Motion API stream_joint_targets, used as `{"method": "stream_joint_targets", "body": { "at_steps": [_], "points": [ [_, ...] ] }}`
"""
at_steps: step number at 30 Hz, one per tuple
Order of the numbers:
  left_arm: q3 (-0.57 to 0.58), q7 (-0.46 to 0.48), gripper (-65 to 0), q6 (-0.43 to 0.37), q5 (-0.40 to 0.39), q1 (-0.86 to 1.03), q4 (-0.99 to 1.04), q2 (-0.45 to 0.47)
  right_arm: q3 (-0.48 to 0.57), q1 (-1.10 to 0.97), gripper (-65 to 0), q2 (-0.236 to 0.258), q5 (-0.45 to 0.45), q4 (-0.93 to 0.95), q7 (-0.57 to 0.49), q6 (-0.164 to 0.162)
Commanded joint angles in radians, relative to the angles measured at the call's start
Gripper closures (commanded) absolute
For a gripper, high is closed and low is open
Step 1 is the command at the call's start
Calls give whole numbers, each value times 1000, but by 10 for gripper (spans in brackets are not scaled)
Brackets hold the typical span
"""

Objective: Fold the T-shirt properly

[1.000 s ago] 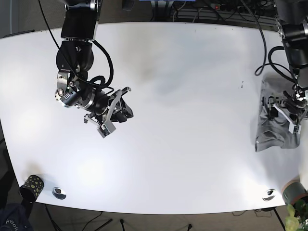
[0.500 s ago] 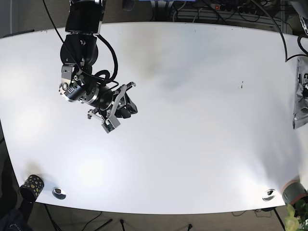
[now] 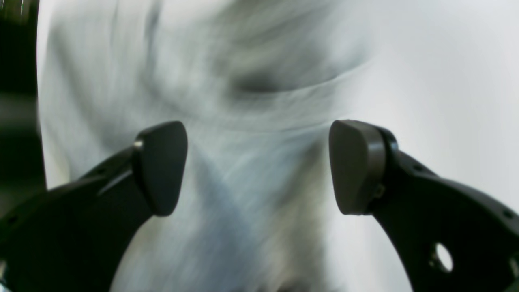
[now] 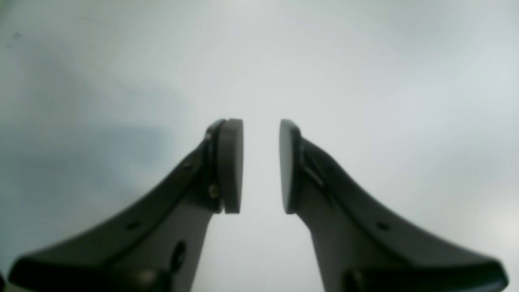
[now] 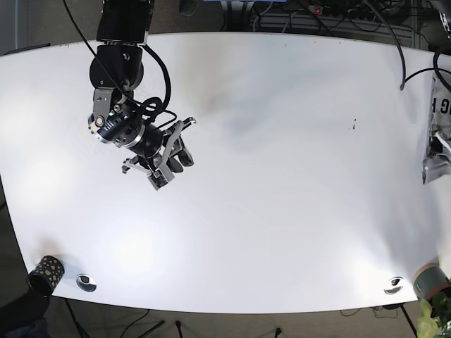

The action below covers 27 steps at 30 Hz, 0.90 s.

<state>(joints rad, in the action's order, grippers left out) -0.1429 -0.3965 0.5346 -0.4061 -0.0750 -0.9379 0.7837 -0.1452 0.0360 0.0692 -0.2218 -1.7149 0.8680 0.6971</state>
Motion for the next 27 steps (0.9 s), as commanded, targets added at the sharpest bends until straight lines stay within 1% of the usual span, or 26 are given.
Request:
{"method": "stream_joint_targets", "body": {
  "at_steps": [1,2,4,6,7,8,10,12,13,15,18,20,21,23,27],
  "points": [
    [-10,18,-499,-1,-46,-7,-96,6,-3,5,-144,5,91,-18,-115,1],
    [-10,18,-499,-1,-47,-6,-115,-4,-3,-3,-144,5,132,-17,-160,1],
    [-10,18,-493,-12,-44,-6,-160,-36,-4,-23,-144,1,238,-9,-281,1],
    [-10,24,-468,-44,-44,-4,-192,-66,-3,-41,-144,1,309,19,-387,1],
    [-10,44,-460,-66,-44,-3,-212,-86,-1,-48,-144,1,344,36,-447,-9],
    [-8,70,-456,-84,-43,4,-234,-116,-3,-52,-144,1,373,49,-507,-30],
    [-8,112,-453,-109,-34,27,-258,-158,-3,-69,-144,8,398,72,-582,-64],
    [-7,172,-453,-146,23,53,-300,-211,-4,-87,-144,24,414,103,-677,-113],
    [-5,189,-453,-159,48,59,-313,-232,-4,-92,-144,34,416,114,-706,-130],
    [-5,235,-453,-196,135,88,-358,-320,-4,-112,-144,68,408,146,-786,-189],
    [-8,284,-453,-236,267,132,-439,-436,-4,-137,-144,99,390,177,-867,-256],
    [-8,314,-453,-245,332,171,-491,-495,-6,-156,-146,120,358,178,-881,-279],
    [-8,325,-453,-245,350,192,-524,-519,-6,-173,-149,134,333,177,-881,-290],
    [-10,330,-453,-247,356,231,-571,-554,-6,-199,-151,159,278,168,-883,-297],
    [-10,325,-451,-247,358,338,-694,-626,-6,-292,-152,197,141,125,-883,-297]
  ]
}}
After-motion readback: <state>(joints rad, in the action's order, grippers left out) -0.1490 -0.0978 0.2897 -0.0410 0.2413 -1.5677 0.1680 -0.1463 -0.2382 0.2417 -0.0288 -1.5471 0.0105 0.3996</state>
